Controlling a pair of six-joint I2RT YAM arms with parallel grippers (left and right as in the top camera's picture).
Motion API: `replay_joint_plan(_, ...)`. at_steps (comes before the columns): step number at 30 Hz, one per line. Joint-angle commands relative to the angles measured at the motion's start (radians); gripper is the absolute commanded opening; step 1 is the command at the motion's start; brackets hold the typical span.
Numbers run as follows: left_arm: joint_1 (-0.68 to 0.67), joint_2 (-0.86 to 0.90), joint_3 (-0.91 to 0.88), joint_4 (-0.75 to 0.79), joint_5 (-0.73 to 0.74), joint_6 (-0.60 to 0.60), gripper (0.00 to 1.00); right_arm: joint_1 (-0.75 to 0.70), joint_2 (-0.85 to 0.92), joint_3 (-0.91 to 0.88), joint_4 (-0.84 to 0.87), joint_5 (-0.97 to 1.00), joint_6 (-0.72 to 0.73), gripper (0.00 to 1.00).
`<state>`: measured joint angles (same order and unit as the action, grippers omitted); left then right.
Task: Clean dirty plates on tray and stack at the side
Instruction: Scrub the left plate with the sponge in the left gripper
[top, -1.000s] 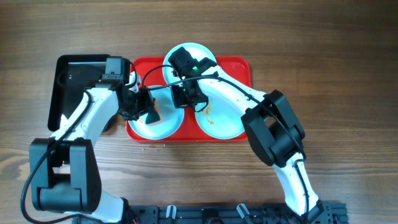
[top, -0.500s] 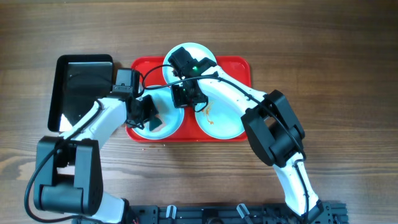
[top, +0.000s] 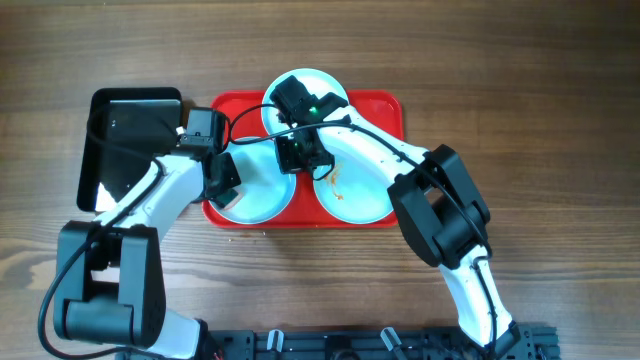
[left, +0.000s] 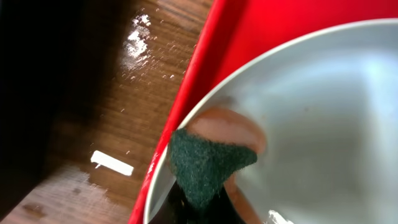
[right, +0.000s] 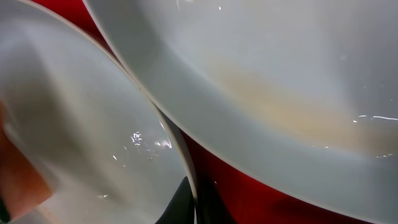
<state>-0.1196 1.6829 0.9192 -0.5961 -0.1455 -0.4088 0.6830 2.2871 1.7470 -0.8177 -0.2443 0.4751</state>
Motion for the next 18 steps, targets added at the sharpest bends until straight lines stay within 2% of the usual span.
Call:
replay_joint_plan(1, 0.014, -0.034, 0.052, -0.03, 0.002, 0.013, 0.04, -0.002, 0.013, -0.021, -0.014, 0.069, 0.026, 0.04)
replay_joint_plan(2, 0.014, -0.044, 0.055, -0.029, 0.045, 0.012, 0.04, -0.002, 0.013, -0.021, -0.014, 0.069, 0.025, 0.04)
replay_joint_plan(6, 0.012, -0.068, 0.054, -0.022, 0.37, 0.012, 0.04, -0.002, 0.013, -0.021, -0.013, 0.069, 0.026, 0.04)
replay_joint_plan(7, 0.01, -0.066, 0.053, -0.022, 0.402, 0.011, 0.04, -0.002, 0.013, -0.021, -0.013, 0.069, 0.026, 0.04)
replay_joint_plan(12, -0.015, -0.033, 0.046, -0.005, 0.418, 0.003, 0.04, -0.002, 0.013, -0.021, -0.008, 0.069, 0.026, 0.04)
replay_joint_plan(15, -0.025, 0.022, 0.046, 0.013, 0.423, -0.042, 0.04, -0.002, 0.013, -0.021, -0.009, 0.069, 0.026, 0.04)
replay_joint_plan(18, -0.048, 0.078, 0.046, 0.057, 0.49, -0.049, 0.04, -0.002, 0.013, -0.021, -0.008, 0.069, 0.026, 0.04)
